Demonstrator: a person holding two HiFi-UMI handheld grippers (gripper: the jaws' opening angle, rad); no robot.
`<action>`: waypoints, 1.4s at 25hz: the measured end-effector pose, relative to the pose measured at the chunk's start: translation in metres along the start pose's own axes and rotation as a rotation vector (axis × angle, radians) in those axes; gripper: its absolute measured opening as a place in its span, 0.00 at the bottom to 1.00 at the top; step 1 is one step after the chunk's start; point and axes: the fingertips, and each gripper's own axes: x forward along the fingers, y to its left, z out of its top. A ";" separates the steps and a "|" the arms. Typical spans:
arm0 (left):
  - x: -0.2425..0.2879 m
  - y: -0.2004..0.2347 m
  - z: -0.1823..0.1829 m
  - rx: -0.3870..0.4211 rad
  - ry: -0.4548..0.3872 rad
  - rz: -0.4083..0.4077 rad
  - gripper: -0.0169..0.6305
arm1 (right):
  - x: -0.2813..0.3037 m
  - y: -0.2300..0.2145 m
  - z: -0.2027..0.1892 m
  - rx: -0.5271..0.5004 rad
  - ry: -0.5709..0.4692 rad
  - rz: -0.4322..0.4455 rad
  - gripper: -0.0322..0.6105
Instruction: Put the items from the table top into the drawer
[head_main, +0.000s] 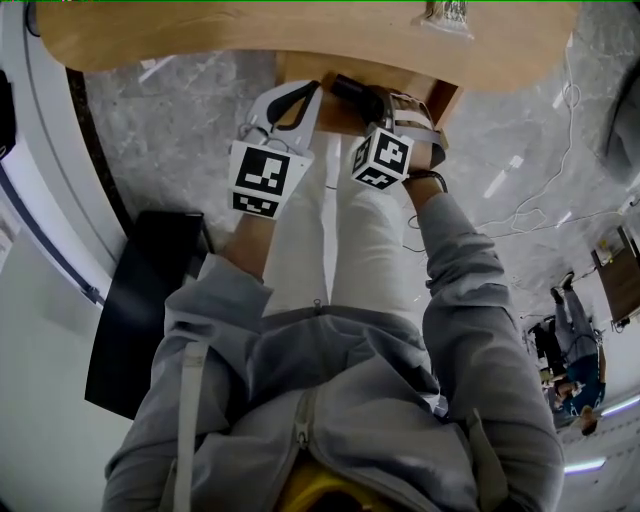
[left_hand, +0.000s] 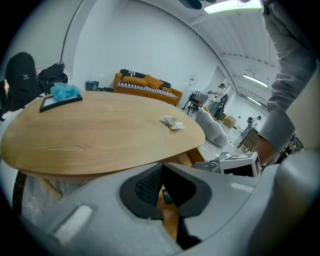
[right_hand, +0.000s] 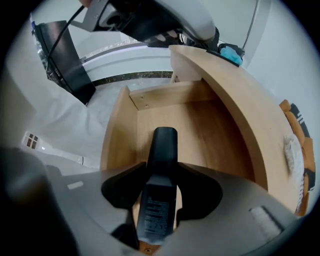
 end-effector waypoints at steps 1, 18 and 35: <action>0.000 0.000 -0.002 0.001 0.003 -0.002 0.04 | 0.006 -0.003 -0.003 -0.004 0.014 -0.002 0.34; -0.004 0.003 -0.009 -0.002 0.011 -0.007 0.04 | 0.046 -0.039 -0.031 -0.080 0.183 -0.042 0.38; 0.000 -0.011 0.014 0.012 -0.028 -0.037 0.04 | -0.043 -0.048 -0.006 0.298 -0.008 -0.228 0.13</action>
